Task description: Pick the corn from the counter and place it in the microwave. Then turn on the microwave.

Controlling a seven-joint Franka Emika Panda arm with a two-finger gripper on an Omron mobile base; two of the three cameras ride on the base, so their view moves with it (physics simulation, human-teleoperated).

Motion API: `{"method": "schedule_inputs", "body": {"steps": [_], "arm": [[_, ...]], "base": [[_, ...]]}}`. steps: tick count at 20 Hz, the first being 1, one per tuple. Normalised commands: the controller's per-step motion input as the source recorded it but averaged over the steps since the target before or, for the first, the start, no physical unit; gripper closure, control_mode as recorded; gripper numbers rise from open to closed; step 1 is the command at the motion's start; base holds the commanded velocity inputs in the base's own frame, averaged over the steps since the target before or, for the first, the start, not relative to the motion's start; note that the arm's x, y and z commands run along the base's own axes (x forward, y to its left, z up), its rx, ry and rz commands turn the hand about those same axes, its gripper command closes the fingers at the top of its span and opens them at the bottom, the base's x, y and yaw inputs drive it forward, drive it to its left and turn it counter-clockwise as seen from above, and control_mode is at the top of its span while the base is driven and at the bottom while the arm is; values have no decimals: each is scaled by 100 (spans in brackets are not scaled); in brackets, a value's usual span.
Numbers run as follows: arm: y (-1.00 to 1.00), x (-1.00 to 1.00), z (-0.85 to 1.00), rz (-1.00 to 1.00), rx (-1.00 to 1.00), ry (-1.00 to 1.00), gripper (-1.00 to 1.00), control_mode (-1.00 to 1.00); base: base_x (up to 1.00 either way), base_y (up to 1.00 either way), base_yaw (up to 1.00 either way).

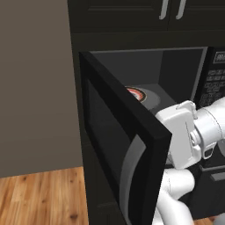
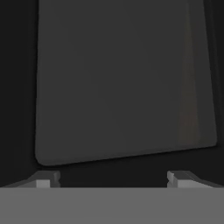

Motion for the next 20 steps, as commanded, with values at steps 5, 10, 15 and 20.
{"method": "schedule_inputs", "body": {"steps": [5, 10, 15, 20], "arm": [[18, 0, -16, 0, 6, 0, -100, -100], [17, 0, -16, 0, 7, 0, -100, -100], [21, 0, -18, 0, 8, 0, -100, -100], [23, 0, -16, 0, 9, 0, -100, -100]], "base": [[0, 0, 0], [0, 0, 0], [0, 0, 0], [0, 0, 0]]}}
